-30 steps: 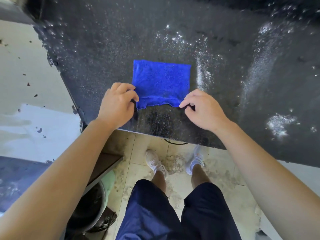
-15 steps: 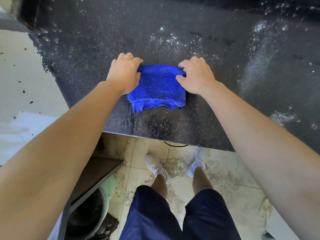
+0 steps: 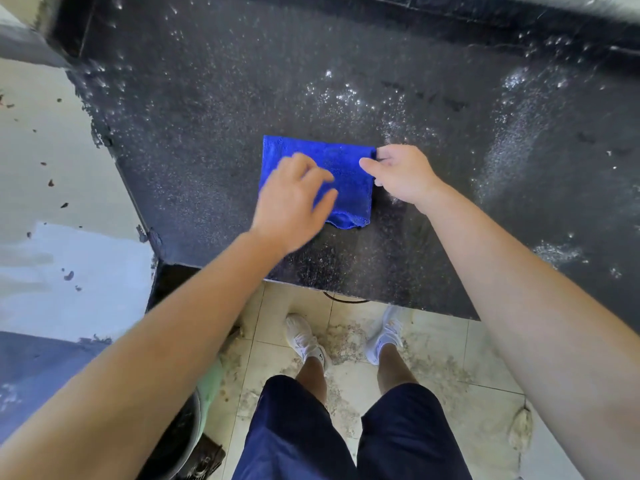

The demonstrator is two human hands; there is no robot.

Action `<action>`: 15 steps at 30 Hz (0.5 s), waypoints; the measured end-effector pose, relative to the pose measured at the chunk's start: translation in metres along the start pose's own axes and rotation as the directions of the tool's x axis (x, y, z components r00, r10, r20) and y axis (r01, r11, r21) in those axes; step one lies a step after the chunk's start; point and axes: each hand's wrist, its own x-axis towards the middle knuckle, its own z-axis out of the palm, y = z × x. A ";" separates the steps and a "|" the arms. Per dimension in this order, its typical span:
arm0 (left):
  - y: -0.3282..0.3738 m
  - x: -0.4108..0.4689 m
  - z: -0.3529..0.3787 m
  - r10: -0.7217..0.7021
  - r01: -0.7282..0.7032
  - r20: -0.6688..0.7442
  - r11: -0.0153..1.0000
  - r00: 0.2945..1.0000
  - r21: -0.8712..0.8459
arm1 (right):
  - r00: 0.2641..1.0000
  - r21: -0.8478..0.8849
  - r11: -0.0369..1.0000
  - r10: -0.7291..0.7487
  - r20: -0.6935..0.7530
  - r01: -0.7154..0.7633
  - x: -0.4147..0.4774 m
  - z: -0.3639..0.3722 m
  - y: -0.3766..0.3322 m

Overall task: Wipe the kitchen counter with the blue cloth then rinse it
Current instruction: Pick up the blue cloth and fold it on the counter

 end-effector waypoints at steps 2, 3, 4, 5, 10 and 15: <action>0.021 -0.009 0.018 0.023 -0.018 0.081 0.998 0.996 -0.057 | 0.999 0.064 0.997 0.038 -0.016 -0.037 0.001 -0.003 0.002; 0.028 -0.011 0.027 0.001 0.004 0.129 0.999 0.992 -0.038 | 0.998 0.094 0.994 0.053 -0.016 -0.051 0.000 -0.005 0.002; 0.033 -0.012 0.034 -0.030 0.029 0.168 1.000 0.985 0.007 | 0.998 0.123 0.991 0.062 -0.011 -0.060 -0.001 -0.006 0.002; 0.035 -0.013 0.039 -0.052 0.042 0.189 0.998 0.981 0.056 | 0.998 0.146 0.987 0.069 -0.006 -0.067 -0.001 -0.006 0.002; 0.033 -0.018 0.046 -0.050 0.047 0.072 0.998 0.996 0.050 | 0.997 0.151 0.985 0.081 0.005 -0.081 -0.001 -0.006 0.004; 0.036 -0.015 0.021 -0.393 0.393 0.073 0.857 0.917 -0.334 | 0.997 0.236 0.969 0.077 -0.012 -0.072 0.001 -0.008 -0.009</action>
